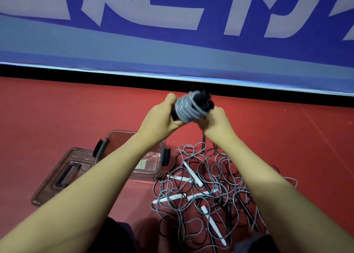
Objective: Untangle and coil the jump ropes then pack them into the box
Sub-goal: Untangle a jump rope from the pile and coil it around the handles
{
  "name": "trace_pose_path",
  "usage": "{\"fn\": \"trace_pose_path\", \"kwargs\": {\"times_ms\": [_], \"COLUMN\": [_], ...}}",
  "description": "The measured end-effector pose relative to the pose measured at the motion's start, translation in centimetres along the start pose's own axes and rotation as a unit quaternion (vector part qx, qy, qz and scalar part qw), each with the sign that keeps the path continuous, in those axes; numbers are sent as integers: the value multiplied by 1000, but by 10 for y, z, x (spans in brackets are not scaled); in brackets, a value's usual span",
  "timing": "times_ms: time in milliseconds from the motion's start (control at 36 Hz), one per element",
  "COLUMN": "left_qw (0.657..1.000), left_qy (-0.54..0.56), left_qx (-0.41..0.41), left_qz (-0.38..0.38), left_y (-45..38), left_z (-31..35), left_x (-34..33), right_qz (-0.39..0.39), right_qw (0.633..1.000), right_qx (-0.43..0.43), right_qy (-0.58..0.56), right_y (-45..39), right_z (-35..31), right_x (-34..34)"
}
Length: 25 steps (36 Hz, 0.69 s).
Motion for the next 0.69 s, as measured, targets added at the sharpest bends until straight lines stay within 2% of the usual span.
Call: {"fn": "trace_pose_path", "kwargs": {"times_ms": [83, 194, 306, 417, 528, 611, 694], "left_qw": [995, 982, 973, 948, 918, 904, 891], "left_qy": [23, 31, -74, -227, -334, -374, -403], "left_qx": [89, 180, 220, 215, 179, 143, 104], "left_qz": [34, 58, 13, -60, -117, -148, -178], "left_y": [-1, -3, -2, -1, 1, 1, 0], "left_z": [-5, -23, -38, -46, -51, -50, -46], "left_x": [3, 3, -2, -15, -26, -32, -39], "right_qz": [21, -2, -30, -49, -50, -2, 62], "right_qw": [995, 991, 986, 979, 962, 935, 941], "right_qx": [49, 68, 91, 115, 165, 230, 227], "right_qy": [89, 111, 139, 160, 212, 270, 243], "right_y": [2, 6, 12, 14, 14, 16, 18], "right_z": [-12, -13, -20, -27, -40, -52, -56], "right_x": [0, -7, -11, -18, -18, -13, 2]}}
Point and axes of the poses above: each hand's wrist, its own y-axis away from the middle knuckle, its own x-axis out of the back of the hand, z = x × y, the point moved 8 cm from there along -y, towards the middle knuckle, and after that the axes turned 7 degrees about -y, right-handed, at the moved point
